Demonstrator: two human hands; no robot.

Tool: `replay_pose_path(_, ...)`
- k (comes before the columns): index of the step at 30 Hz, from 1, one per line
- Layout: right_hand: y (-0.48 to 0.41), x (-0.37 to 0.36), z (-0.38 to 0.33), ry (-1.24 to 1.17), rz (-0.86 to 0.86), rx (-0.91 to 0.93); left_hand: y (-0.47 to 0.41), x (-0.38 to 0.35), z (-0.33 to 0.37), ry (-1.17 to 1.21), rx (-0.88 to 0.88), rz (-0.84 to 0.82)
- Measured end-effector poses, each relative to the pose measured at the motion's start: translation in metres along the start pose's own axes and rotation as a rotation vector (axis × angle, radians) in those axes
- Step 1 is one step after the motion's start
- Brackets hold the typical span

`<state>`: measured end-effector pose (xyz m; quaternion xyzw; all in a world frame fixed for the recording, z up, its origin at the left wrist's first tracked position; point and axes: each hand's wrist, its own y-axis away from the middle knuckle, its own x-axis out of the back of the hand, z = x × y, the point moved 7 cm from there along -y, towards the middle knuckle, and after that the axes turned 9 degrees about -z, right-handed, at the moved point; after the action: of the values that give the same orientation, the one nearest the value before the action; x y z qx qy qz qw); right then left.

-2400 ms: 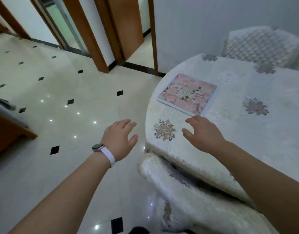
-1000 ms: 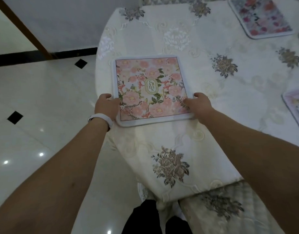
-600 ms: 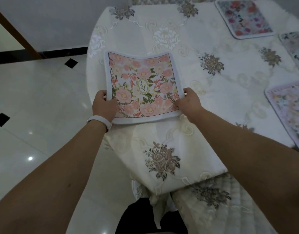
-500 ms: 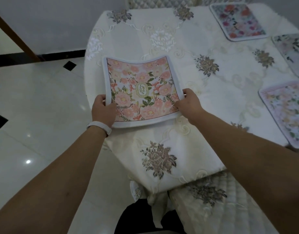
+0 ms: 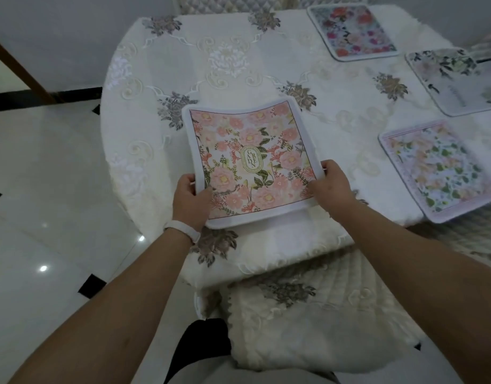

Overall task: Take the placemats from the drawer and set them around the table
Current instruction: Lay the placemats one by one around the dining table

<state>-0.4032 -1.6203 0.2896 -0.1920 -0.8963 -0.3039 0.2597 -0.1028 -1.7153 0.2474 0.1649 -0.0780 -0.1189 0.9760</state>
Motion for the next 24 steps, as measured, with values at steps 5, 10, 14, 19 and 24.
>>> replay_pose_path(5, 0.003, 0.031, 0.039, -0.018, -0.054, -0.006, 0.028, -0.042, 0.001, -0.048, 0.013, 0.047)
replay_pose_path(10, 0.004, 0.053, 0.07, -0.035, -0.136, 0.016, 0.057, -0.071, -0.004, -0.079, 0.058, 0.186)
replay_pose_path(14, 0.001, 0.057, 0.089, -0.02, -0.204, 0.059, 0.078, -0.085, -0.009, -0.125, 0.087, 0.27)
replay_pose_path(19, 0.003, 0.051, 0.107, 0.041, -0.241, 0.123, 0.1, -0.09, -0.024, -0.113, 0.151, 0.312)
replay_pose_path(24, 0.009, 0.042, 0.123, 0.011, -0.284, 0.1, 0.107, -0.09, -0.037, -0.153, 0.175, 0.33)
